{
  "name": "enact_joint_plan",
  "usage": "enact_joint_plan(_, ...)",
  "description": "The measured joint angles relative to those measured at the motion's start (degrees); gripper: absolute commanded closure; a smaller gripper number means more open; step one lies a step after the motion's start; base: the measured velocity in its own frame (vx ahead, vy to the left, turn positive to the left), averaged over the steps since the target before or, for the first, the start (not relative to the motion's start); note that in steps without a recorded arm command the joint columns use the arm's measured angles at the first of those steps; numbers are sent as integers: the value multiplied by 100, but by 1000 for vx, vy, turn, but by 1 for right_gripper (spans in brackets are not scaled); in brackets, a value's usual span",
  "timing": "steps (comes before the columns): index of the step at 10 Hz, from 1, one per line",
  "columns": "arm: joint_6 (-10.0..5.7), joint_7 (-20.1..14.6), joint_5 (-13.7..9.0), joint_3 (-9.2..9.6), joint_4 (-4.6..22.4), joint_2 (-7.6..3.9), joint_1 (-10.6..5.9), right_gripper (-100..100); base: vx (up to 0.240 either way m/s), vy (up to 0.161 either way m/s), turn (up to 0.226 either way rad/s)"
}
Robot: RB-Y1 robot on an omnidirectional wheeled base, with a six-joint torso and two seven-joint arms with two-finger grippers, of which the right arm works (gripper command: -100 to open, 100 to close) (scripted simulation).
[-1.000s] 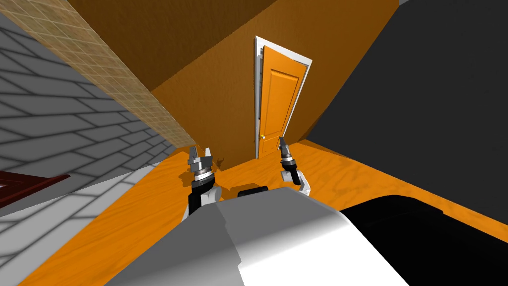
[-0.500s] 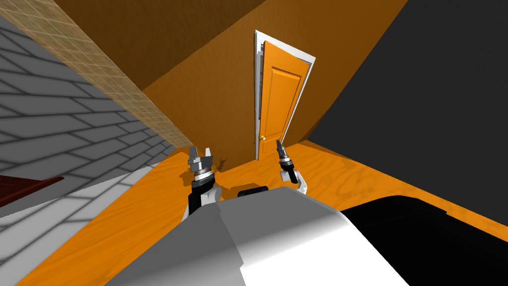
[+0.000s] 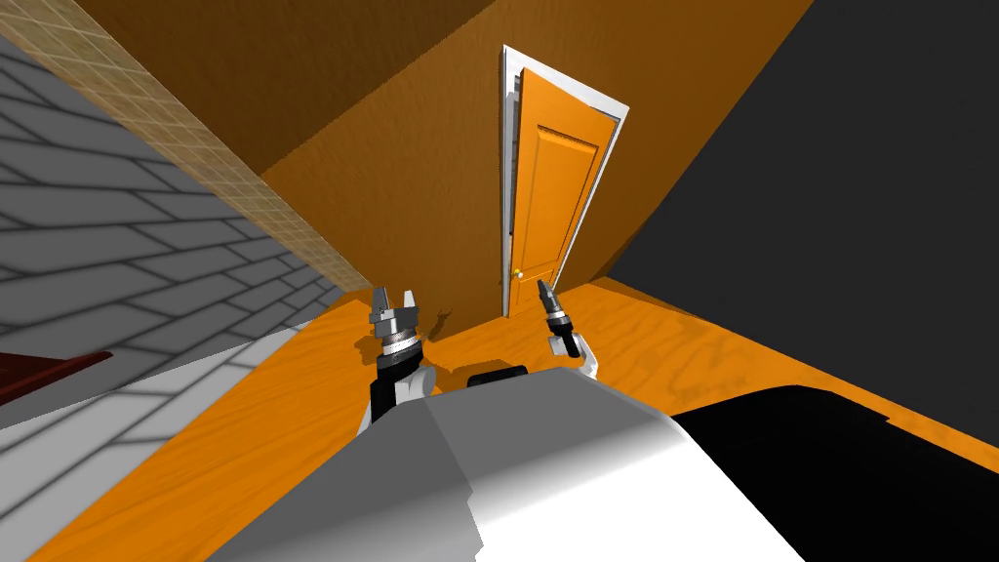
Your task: Pull the door open
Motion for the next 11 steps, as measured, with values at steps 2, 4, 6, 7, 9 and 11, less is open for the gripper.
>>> enact_joint_plan(2, -118, 218, 55, -35, 371, -41, -94, -100, 96, -22, 14)
enact_joint_plan(4, -173, 440, 124, -48, 682, -59, -184, -100, 104, -37, 15)
enact_joint_plan(6, -240, 616, 172, -64, 934, -76, -256, -100, 56, -24, 9)
enact_joint_plan(7, -273, 685, 191, -76, 1066, -90, -298, -100, 73, -26, 12)
enact_joint_plan(9, -360, 893, 247, -109, 1428, -124, -420, -100, 103, -31, 15)
enact_joint_plan(11, -439, 1141, 322, -124, 1804, -122, -557, -100, 94, -45, 19)
